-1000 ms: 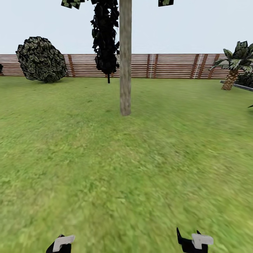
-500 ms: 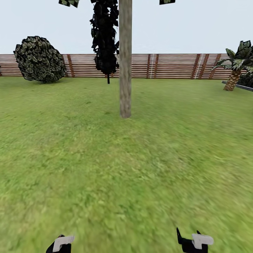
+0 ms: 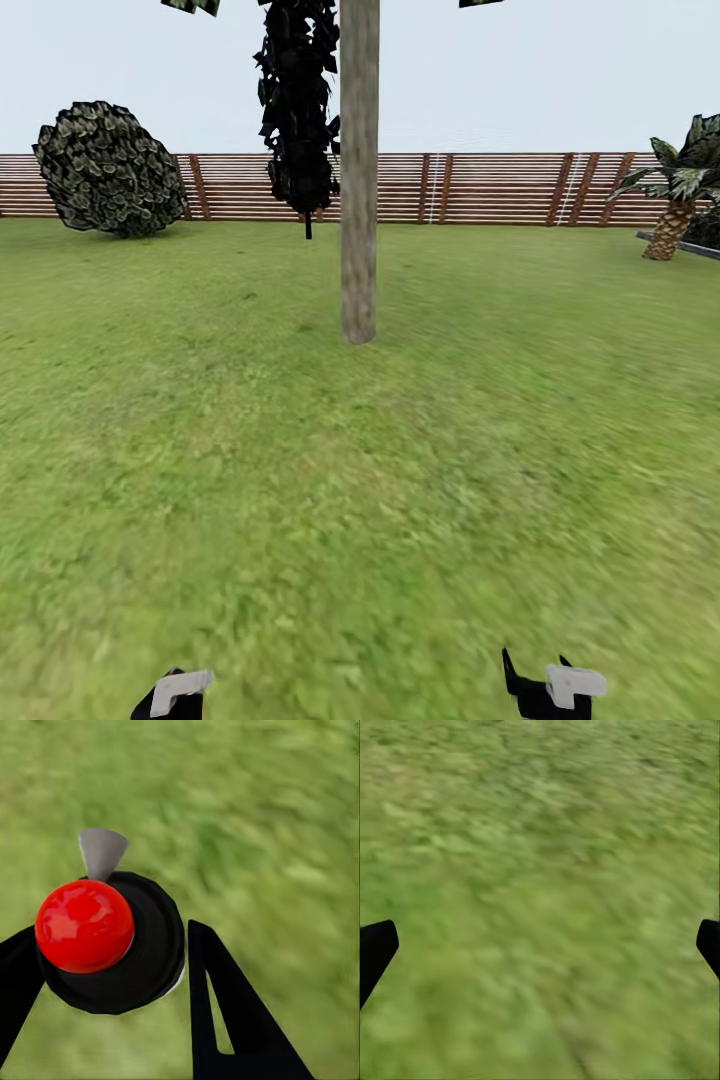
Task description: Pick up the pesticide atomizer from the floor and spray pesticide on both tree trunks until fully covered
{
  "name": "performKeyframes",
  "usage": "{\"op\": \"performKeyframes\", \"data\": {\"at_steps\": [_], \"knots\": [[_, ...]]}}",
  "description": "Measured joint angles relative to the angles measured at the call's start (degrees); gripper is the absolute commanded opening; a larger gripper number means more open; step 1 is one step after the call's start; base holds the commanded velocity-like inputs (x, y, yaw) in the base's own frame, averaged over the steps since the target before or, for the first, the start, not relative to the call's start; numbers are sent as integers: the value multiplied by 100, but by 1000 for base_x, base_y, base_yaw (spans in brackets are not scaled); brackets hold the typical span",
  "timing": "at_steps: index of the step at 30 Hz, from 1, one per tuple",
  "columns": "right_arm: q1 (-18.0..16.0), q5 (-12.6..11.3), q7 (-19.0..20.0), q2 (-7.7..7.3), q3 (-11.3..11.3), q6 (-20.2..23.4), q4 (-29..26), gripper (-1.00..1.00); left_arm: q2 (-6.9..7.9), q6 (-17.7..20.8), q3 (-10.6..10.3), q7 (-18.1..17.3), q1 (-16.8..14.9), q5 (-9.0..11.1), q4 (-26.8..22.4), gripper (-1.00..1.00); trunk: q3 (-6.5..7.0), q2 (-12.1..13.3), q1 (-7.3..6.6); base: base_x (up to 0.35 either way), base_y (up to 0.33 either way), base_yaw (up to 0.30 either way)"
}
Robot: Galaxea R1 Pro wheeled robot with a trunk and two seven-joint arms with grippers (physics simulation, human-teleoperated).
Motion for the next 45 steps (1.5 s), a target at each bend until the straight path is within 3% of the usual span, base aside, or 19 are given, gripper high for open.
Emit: {"op": "performKeyframes", "data": {"at_steps": [45], "knots": [[0,8,3,8,1,0,-1,100,-9,0,-1,0,0,0,4,-100,0,0,0,337,36,0]]}}
